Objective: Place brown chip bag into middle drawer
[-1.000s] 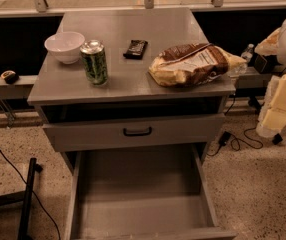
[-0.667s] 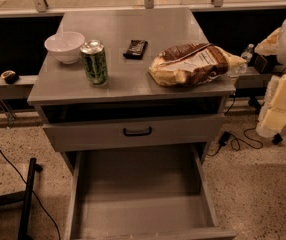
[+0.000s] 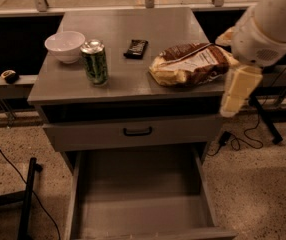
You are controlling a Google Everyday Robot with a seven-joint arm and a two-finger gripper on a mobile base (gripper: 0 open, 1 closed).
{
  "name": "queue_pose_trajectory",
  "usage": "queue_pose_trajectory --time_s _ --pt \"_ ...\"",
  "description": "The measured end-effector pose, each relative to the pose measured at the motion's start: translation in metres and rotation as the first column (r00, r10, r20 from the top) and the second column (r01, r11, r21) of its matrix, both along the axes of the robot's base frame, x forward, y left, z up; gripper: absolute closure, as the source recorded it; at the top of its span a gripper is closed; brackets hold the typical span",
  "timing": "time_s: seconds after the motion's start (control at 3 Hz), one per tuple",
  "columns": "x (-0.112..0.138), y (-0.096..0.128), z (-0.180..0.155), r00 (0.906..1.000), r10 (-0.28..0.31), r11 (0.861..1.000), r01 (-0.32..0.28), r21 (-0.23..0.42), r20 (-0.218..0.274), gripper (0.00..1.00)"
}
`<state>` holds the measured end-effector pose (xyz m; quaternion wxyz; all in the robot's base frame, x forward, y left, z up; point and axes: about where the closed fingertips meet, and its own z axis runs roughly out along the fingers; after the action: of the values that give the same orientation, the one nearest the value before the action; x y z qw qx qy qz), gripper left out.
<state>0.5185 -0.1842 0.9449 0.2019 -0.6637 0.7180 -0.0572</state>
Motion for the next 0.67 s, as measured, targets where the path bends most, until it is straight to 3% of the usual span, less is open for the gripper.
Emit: queue_pose_trajectory --time_s 0.33,0.67 --pt "0.059 0.068 -0.017 0.9799 0.167 0.984 -0.172 0.040 0.110 0.04" --pt "0.084 0.105 -0.026 0.9716 0.204 0.966 -0.220 0.136 0.120 0.27"
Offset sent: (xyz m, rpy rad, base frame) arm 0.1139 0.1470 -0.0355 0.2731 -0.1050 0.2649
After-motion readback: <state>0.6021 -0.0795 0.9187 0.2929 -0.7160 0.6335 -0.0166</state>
